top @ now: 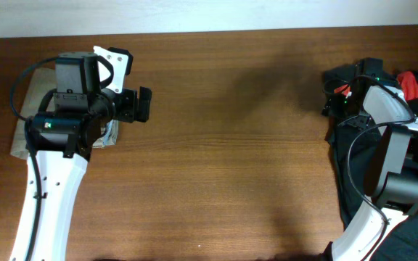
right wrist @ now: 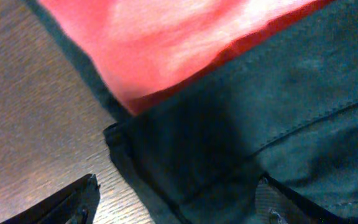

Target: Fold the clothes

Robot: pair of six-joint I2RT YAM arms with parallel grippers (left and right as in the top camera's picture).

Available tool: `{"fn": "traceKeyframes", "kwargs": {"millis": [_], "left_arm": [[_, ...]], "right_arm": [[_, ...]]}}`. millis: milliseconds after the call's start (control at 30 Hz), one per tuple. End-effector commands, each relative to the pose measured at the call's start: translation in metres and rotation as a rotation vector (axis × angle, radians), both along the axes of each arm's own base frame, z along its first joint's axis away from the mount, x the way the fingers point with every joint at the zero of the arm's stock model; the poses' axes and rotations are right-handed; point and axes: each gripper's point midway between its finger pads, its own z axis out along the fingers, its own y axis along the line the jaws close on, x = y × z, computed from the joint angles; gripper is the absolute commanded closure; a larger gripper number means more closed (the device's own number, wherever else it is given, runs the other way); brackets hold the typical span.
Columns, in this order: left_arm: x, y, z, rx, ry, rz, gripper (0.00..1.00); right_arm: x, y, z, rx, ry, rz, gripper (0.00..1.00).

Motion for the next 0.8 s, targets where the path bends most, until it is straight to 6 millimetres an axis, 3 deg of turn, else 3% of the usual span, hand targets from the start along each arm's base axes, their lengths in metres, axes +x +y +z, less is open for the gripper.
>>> {"fn": "traceKeyframes", "kwargs": {"millis": [0, 33, 167, 233, 267, 333, 467, 567, 633, 667, 767], "left_arm": [[0.002, -0.001, 0.011, -0.020, -0.025, 0.004, 0.01], [0.002, -0.001, 0.011, -0.021, -0.025, 0.004, 0.01], [0.002, -0.002, 0.012, -0.037, -0.024, 0.014, 0.01], [0.002, -0.002, 0.012, -0.037, -0.025, 0.014, 0.01], [0.003, -0.002, 0.012, -0.037, -0.028, 0.013, 0.01], [0.003, -0.002, 0.013, -0.037, -0.032, 0.013, 0.01], [0.003, -0.002, 0.013, -0.037, -0.032, 0.013, 0.01], [0.004, -0.002, 0.014, -0.037, -0.036, 0.014, 0.01], [0.005, -0.002, 0.015, -0.037, -0.040, 0.014, 0.01], [0.005, -0.002, 0.015, -0.037, -0.041, 0.015, 0.01], [0.005, 0.018, 0.042, -0.054, -0.100, 0.080, 0.01]], "right_arm": [[-0.009, -0.011, -0.004, -0.071, 0.044, -0.034, 0.21], [-0.017, -0.023, -0.004, -0.130, 0.073, -0.098, 0.25], [-0.021, -0.032, -0.005, -0.185, 0.094, -0.115, 0.37], [-0.022, -0.032, -0.004, -0.183, 0.094, -0.115, 0.66], [-0.021, -0.030, -0.001, -0.175, 0.088, -0.114, 0.73], [-0.017, -0.026, 0.023, -0.155, 0.030, -0.111, 0.92], [-0.023, -0.042, 0.081, -0.181, -0.082, -0.158, 0.96], [-0.033, -0.051, 0.083, -0.167, -0.065, -0.178, 0.96], [-0.027, -0.039, 0.092, -0.113, -0.088, -0.101, 0.96], [-0.023, -0.031, 0.107, -0.072, -0.116, -0.086, 0.96], [-0.013, 0.022, 0.221, 0.002, -0.273, 0.052, 0.96]]}}
